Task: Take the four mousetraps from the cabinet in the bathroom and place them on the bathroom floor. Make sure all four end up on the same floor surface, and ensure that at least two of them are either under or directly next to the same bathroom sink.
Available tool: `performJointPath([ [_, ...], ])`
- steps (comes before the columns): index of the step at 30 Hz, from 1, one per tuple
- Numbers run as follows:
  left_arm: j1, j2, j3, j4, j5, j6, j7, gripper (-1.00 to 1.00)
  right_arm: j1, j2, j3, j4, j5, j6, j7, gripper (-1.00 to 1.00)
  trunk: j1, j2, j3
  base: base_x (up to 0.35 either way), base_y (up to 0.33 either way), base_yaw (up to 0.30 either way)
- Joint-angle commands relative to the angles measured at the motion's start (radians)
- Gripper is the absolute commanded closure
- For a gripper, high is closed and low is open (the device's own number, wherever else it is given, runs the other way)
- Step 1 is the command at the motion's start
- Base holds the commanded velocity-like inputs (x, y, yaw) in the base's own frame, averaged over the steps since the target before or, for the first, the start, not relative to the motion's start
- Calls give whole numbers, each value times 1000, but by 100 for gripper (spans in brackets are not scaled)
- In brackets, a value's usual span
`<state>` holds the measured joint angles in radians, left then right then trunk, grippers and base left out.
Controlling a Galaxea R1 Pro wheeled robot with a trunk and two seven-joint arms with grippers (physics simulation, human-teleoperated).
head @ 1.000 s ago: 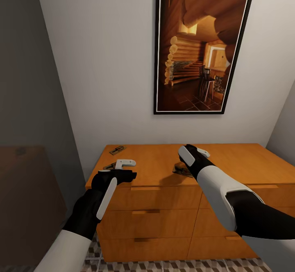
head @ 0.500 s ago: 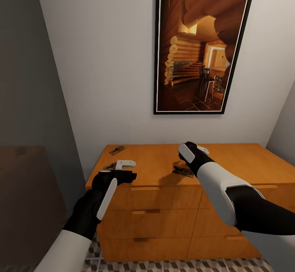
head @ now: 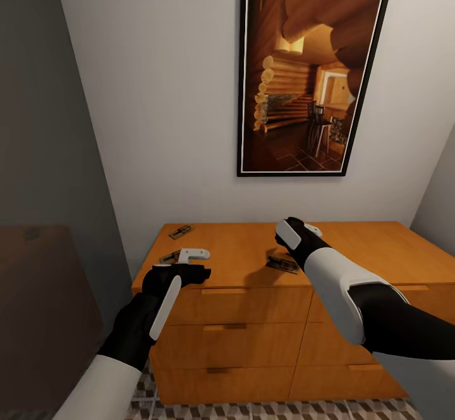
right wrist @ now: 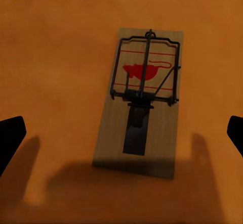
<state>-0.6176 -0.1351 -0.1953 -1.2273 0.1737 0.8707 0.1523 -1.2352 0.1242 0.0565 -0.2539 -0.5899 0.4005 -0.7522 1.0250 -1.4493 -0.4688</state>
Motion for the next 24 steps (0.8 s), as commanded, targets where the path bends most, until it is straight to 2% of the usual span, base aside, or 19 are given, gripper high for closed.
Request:
performJointPath([
  [1,-1,0,-1,0,11,4,10,-100,-1,0,6,-1,-4,9,-5,-100,0,-1,-1,0,0,0],
  [9,-1,0,-2,1,11,5,8,-100,-2,1,5,12,-2,7,-4,-100,0,-1,-1,0,0,0],
  [16,-1,-16,-6,2,14,9,12,-100,-3,0,6,16,-1,7,-4,-100,0,-1,-1,0,0,0],
  [24,-1,-22,-6,2,17,15,16,-100,-3,0,6,16,-1,7,-4,-100,0,-1,-1,0,0,0],
])
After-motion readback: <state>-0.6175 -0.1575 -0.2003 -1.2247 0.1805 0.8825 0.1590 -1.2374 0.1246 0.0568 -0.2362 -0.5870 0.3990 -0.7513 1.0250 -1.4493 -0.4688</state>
